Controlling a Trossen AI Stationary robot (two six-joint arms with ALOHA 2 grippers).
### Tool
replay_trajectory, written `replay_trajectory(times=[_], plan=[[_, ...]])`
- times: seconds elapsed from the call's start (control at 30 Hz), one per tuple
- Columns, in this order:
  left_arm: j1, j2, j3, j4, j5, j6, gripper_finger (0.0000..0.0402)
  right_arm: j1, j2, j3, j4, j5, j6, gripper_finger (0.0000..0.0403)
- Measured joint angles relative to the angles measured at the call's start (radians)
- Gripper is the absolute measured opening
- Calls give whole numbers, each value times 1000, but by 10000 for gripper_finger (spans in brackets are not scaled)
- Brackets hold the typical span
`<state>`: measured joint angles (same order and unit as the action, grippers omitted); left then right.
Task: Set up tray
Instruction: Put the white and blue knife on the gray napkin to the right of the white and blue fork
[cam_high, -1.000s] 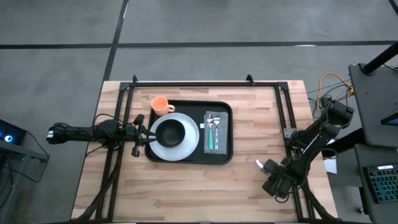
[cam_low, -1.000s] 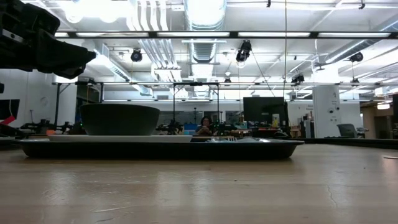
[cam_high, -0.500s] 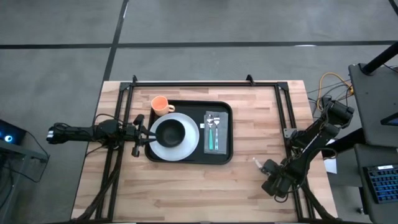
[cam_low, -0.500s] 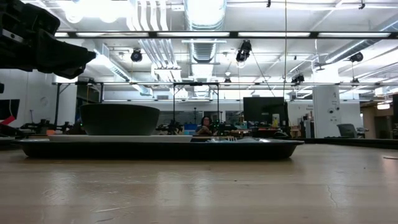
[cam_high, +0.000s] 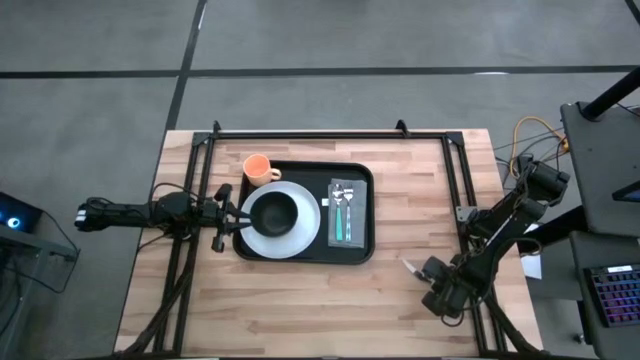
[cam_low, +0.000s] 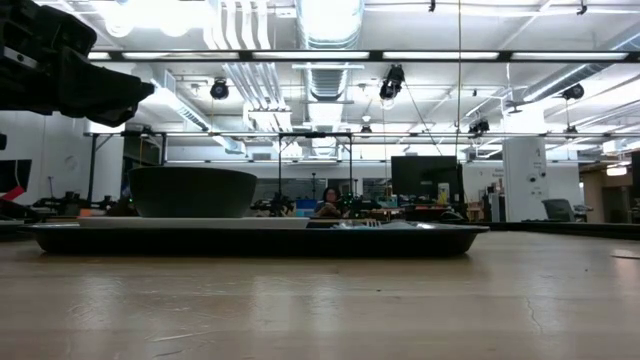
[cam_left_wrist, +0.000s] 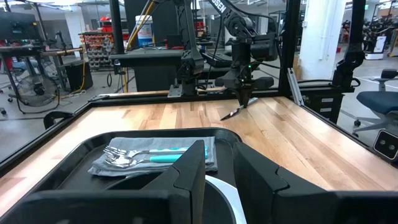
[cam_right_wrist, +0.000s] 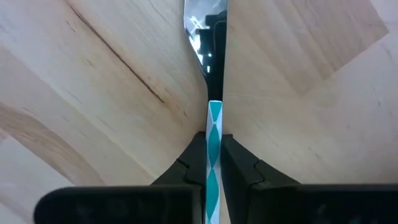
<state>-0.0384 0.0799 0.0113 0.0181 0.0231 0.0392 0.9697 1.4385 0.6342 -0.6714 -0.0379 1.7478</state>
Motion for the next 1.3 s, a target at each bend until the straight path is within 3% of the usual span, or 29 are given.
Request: replay_trajectory(times=[0.13, 0.33, 0.47, 0.77, 1.3], plan=[[0, 0, 0, 0, 0, 0, 64, 2, -30, 21, -44, 21, -28, 14], [0, 0, 0, 0, 0, 0, 64, 0, -107, 77, -174, 151, -7, 14], [0, 0, 0, 0, 0, 0, 64, -4, -172, 84, -171, 267, -6, 13], [0, 0, 0, 0, 0, 0, 64, -50, -213, 84, -165, 419, -47, 13], [0, 0, 0, 0, 0, 0, 64, -408, -198, 84, 88, 487, -297, 13]])
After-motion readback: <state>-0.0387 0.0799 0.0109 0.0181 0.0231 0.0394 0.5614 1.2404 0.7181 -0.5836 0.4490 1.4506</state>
